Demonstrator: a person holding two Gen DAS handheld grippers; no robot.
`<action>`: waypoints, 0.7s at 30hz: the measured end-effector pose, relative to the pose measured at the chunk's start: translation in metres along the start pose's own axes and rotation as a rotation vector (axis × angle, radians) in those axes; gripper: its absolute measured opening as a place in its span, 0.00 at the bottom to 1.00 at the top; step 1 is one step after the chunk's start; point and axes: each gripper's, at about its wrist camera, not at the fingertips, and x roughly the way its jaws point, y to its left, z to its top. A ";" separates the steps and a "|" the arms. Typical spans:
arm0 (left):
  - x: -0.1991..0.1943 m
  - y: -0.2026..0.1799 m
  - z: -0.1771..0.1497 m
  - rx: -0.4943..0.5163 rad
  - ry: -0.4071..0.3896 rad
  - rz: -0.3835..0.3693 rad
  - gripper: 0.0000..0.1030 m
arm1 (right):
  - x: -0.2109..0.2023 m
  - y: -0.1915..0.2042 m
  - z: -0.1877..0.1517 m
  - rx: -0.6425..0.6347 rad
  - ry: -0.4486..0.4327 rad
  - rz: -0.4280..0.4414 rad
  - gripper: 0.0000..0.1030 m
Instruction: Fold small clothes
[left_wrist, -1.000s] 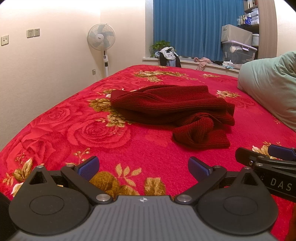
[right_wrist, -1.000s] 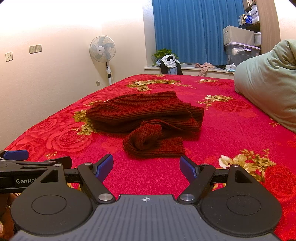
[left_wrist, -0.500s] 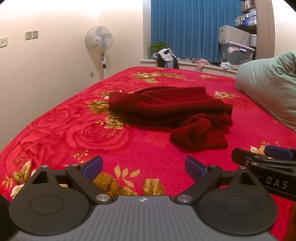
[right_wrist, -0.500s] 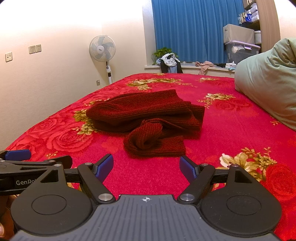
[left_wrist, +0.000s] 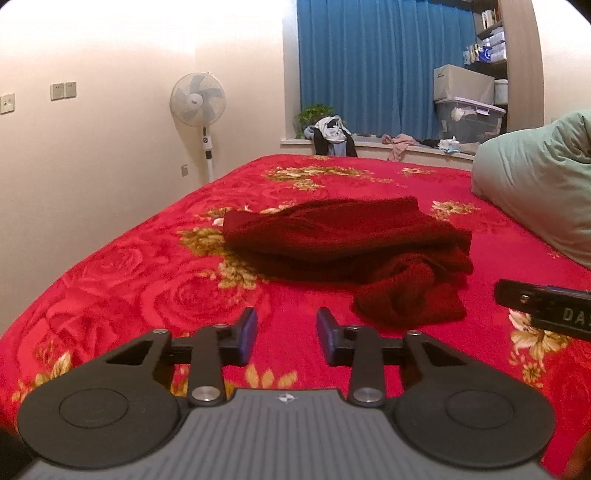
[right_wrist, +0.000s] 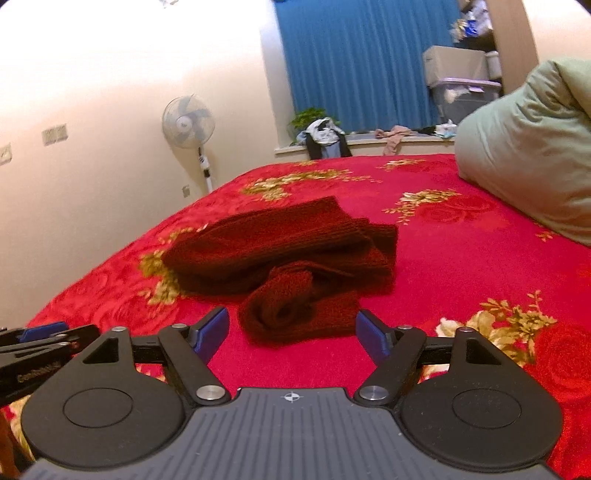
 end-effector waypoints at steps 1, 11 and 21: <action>0.005 0.002 0.004 -0.016 0.001 -0.012 0.31 | 0.002 -0.003 0.003 0.012 -0.002 0.002 0.71; 0.123 -0.030 0.048 0.016 0.070 -0.015 0.19 | 0.018 -0.033 0.026 0.104 0.039 -0.027 0.37; 0.283 -0.031 0.069 -0.502 0.398 -0.082 0.72 | 0.020 -0.053 0.037 0.123 0.031 -0.025 0.38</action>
